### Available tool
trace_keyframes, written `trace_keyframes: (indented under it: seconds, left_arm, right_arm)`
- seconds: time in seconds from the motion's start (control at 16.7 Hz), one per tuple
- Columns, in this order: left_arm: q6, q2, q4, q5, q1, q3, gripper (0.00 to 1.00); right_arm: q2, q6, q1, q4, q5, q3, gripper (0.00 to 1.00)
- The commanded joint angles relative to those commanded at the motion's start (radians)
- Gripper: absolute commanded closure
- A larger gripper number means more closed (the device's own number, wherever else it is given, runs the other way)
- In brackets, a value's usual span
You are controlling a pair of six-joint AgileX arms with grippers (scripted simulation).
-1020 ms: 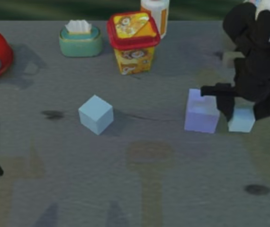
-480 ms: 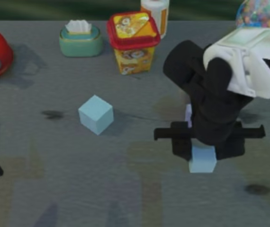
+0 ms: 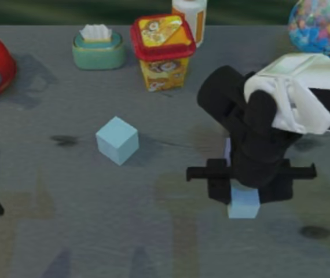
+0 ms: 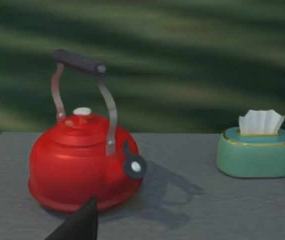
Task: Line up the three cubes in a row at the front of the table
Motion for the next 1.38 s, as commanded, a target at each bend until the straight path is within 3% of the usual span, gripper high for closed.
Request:
trace_keyframes:
  seconds: [0.24, 0.54, 1.32, 1.38]
  left_arm:
    - [0.000, 0.000, 0.000, 0.000, 0.000, 0.000, 0.00]
    - [0.000, 0.000, 0.000, 0.000, 0.000, 0.000, 0.00]
    - [0.000, 0.000, 0.000, 0.000, 0.000, 0.000, 0.00]
    - [0.000, 0.000, 0.000, 0.000, 0.000, 0.000, 0.00]
  right_arm:
    - [0.051, 0.002, 0.006, 0.138, 0.001, -0.086, 1.00]
    - [0.059, 0.003, 0.008, 0.156, 0.001, -0.098, 1.00]
    - [0.059, 0.003, 0.008, 0.156, 0.001, -0.098, 0.02]
    - [0.059, 0.003, 0.008, 0.156, 0.001, -0.098, 0.00]
